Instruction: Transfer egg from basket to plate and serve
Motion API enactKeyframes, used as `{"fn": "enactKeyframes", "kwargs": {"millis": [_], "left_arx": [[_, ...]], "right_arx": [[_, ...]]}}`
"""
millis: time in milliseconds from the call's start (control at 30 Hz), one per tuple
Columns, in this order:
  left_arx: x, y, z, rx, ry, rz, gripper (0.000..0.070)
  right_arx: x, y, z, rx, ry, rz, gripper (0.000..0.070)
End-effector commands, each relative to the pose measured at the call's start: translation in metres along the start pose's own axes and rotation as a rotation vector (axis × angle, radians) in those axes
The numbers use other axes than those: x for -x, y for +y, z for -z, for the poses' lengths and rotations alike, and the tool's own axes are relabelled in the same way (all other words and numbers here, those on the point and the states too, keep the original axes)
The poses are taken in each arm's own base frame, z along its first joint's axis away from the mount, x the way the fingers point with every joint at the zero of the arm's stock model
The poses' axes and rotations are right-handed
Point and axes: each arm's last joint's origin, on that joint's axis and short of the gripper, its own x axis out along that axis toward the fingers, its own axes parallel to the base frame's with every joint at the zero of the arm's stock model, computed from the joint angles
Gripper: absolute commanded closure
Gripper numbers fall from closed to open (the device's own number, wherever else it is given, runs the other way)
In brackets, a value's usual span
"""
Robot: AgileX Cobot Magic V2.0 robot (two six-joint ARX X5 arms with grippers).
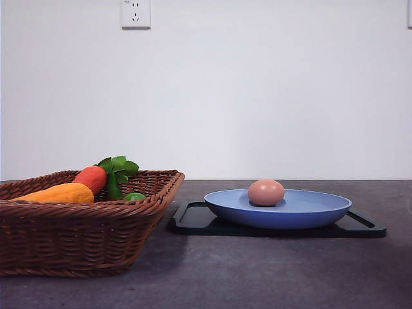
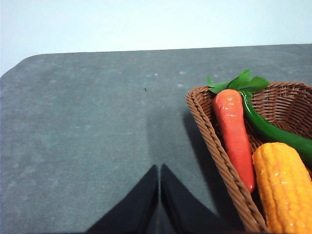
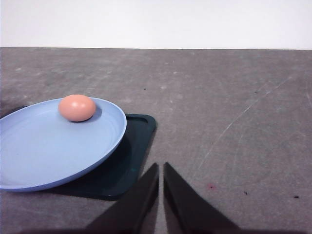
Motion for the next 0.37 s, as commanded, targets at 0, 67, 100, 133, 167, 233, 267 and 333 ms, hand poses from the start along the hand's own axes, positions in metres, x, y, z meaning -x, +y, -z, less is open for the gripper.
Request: {"fn": "enactKeyframes", "kwargs": {"millis": [0, 67, 100, 133, 167, 233, 267, 333], "left_arx": [[-0.0026, 0.0002, 0.0075, 0.005, 0.01, -0.004, 0.07], [-0.0026, 0.0002, 0.0075, 0.005, 0.01, -0.004, 0.07], [-0.0026, 0.0002, 0.0075, 0.005, 0.01, -0.004, 0.07], [-0.0026, 0.0002, 0.0075, 0.005, 0.01, -0.004, 0.07], [-0.0026, 0.0002, 0.0075, 0.005, 0.01, -0.004, 0.07], [-0.0026, 0.0002, 0.0075, 0.005, 0.01, -0.004, 0.07], [-0.0026, 0.0002, 0.0075, 0.005, 0.01, -0.004, 0.07], [-0.0026, 0.0002, 0.0075, 0.005, 0.01, -0.004, 0.07]], "right_arx": [[-0.0005, -0.0003, 0.0018, -0.015, 0.003, 0.004, 0.07], [-0.0005, -0.0003, 0.0018, -0.015, 0.003, 0.004, 0.07], [-0.0005, -0.0003, 0.0018, -0.015, 0.003, 0.004, 0.07], [-0.0005, -0.0003, 0.0018, -0.015, 0.003, 0.004, 0.07], [-0.0005, -0.0003, 0.0018, -0.015, 0.003, 0.004, 0.07], [-0.0005, -0.0003, 0.0018, -0.015, 0.003, 0.004, 0.07], [-0.0005, -0.0003, 0.0018, -0.015, 0.003, 0.004, 0.07], [-0.0005, -0.0003, 0.0018, -0.015, 0.003, 0.004, 0.07]]}}
